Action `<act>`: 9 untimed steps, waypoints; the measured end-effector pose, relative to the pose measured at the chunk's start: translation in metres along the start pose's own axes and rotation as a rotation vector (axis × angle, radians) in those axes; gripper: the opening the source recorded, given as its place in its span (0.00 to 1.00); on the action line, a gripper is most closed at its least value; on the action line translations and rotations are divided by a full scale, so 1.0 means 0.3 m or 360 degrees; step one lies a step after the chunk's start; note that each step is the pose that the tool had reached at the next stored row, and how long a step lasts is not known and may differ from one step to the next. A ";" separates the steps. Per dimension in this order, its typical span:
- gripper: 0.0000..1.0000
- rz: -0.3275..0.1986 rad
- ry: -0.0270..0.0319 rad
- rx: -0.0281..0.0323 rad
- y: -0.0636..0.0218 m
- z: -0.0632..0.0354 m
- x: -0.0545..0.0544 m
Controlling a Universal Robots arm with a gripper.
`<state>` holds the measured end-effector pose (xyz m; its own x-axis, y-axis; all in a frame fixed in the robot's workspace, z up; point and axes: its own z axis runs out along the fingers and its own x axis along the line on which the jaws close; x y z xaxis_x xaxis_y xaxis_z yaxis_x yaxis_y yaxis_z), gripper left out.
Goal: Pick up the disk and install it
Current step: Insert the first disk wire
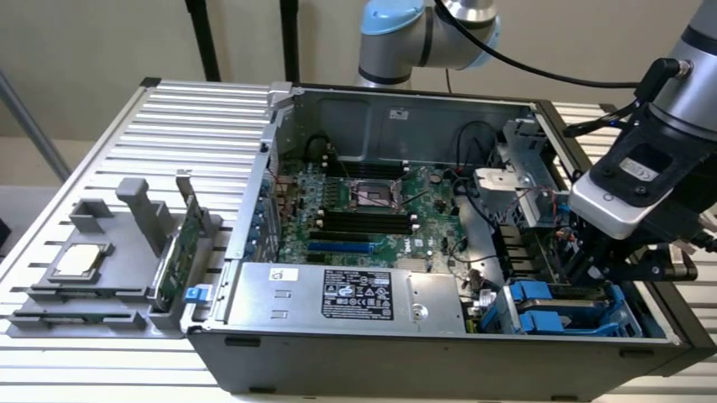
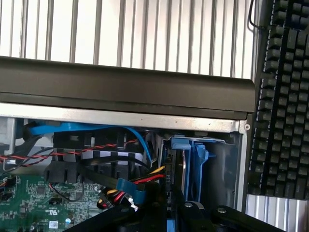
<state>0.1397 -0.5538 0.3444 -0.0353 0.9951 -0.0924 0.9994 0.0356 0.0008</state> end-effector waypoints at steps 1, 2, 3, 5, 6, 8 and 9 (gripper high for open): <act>0.16 0.0005 0.00001 0.00005 0.000 0.001 0.000; 0.16 0.0012 0.00002 0.00012 0.000 0.002 0.000; 0.16 0.0022 0.00005 0.00020 0.000 0.003 0.000; 0.16 0.0052 0.00002 0.00048 0.000 0.005 0.001; 0.16 0.0073 0.00000 0.00068 0.000 0.006 0.001; 0.16 0.0097 0.00000 0.00089 0.001 0.008 0.001; 0.16 0.0106 0.00000 0.00098 0.002 0.008 0.001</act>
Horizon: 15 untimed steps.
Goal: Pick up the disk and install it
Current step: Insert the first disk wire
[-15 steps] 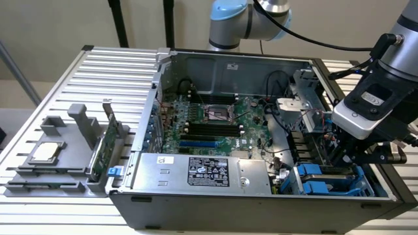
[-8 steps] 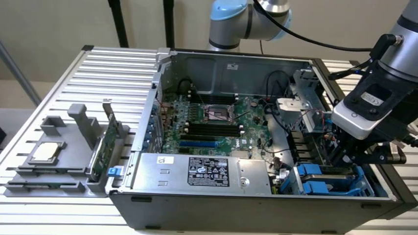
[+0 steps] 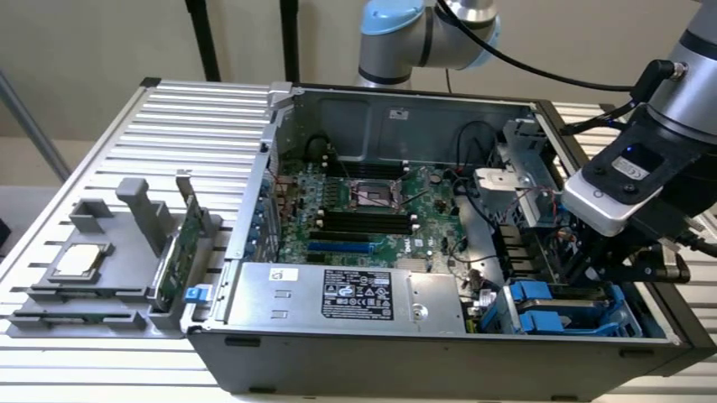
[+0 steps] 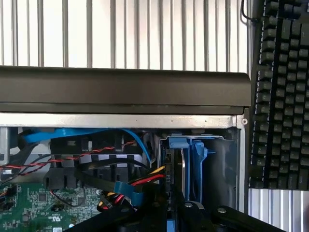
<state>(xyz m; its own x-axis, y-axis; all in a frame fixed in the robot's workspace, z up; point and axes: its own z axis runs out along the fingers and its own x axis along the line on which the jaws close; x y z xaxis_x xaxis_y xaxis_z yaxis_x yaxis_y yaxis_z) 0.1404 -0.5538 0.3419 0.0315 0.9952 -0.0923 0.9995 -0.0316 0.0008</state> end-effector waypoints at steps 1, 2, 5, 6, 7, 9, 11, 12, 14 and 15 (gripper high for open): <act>0.16 0.0005 0.00003 0.00006 0.002 0.001 0.000; 0.16 0.0009 0.00004 0.00011 0.005 0.001 0.000; 0.16 0.0018 0.00002 0.00029 0.016 0.002 0.001; 0.16 0.0021 0.00001 0.00038 0.017 0.002 0.001; 0.16 0.0024 0.00000 0.00044 0.017 0.002 0.001; 0.16 0.0026 -0.00003 0.00048 0.017 0.002 0.000; 0.16 0.0029 0.00001 0.00052 0.017 0.003 -0.002; 0.16 0.0031 0.00000 0.00053 0.017 0.003 -0.003; 0.16 0.0033 0.00000 0.00056 0.014 0.003 -0.004; 0.16 0.0033 0.00003 0.00057 0.011 0.003 -0.004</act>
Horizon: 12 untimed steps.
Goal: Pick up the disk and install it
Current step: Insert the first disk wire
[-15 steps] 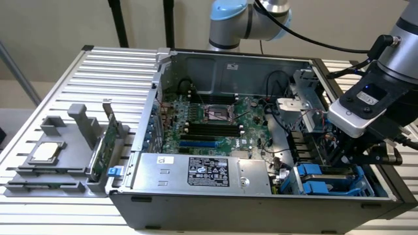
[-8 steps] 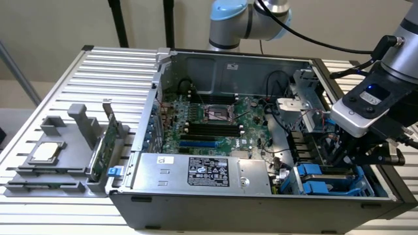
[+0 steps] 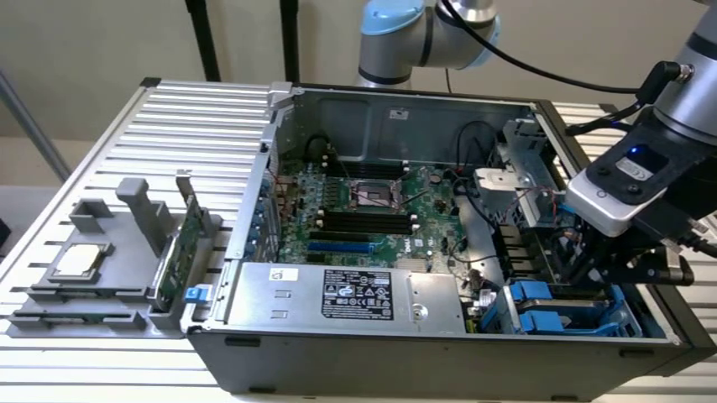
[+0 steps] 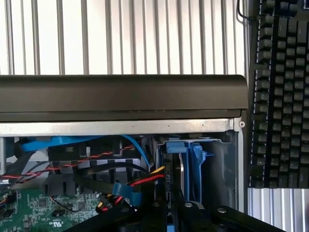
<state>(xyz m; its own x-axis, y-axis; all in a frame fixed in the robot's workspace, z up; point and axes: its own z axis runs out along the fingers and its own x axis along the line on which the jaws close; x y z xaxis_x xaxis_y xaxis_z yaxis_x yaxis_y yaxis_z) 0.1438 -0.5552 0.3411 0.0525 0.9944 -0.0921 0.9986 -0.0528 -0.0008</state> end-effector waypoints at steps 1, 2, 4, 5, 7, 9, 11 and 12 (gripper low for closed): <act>0.16 0.0000 0.00001 -0.00001 -0.003 0.000 0.000; 0.16 0.0000 0.00000 -0.00001 -0.004 0.000 -0.001; 0.16 0.0000 -0.00001 -0.00002 -0.004 0.000 -0.001; 0.16 0.0000 -0.00002 -0.00001 -0.004 0.000 -0.001; 0.16 0.0000 -0.00001 -0.00001 -0.004 0.002 0.000; 0.16 0.0000 0.00007 -0.00001 -0.004 0.004 0.000; 0.16 0.0000 0.00007 -0.00001 -0.004 0.006 0.000; 0.16 0.0000 0.00011 0.00000 -0.004 0.008 0.000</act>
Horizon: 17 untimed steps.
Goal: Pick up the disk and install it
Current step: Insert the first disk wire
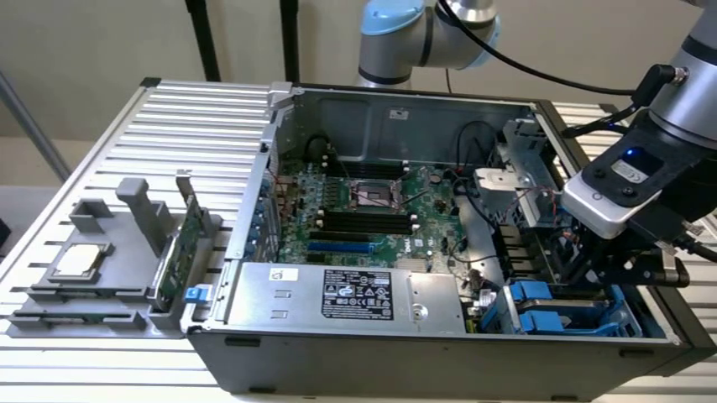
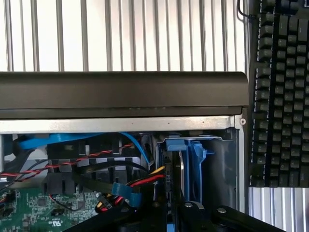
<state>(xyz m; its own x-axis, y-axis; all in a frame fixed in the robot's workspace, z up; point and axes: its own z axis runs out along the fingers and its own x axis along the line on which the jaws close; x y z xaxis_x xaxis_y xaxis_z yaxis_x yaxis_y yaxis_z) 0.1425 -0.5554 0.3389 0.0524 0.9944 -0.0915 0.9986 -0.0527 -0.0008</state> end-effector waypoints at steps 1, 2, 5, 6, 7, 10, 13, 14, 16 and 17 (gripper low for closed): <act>0.16 0.0000 0.00001 0.00000 0.000 0.001 0.000; 0.16 0.0000 0.00001 0.00000 0.000 0.001 0.000; 0.16 0.0000 0.00007 0.00002 0.001 0.004 0.000; 0.16 0.0000 0.00007 0.00012 0.002 0.005 0.000; 0.16 0.0000 0.00009 0.00029 0.005 0.005 0.000; 0.16 -0.0001 0.00005 0.00079 0.015 0.006 0.001; 0.16 -0.0001 0.00008 0.00081 0.016 0.009 -0.005; 0.16 -0.0001 0.00012 0.00082 0.016 0.010 -0.009; 0.16 -0.0001 0.00017 0.00083 0.016 0.014 -0.017; 0.16 -0.0001 0.00018 0.00083 0.016 0.015 -0.020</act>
<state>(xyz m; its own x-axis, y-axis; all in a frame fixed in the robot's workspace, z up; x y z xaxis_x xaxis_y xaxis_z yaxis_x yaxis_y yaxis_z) 0.1470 -0.5622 0.3350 0.0520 0.9946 -0.0903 0.9986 -0.0527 -0.0060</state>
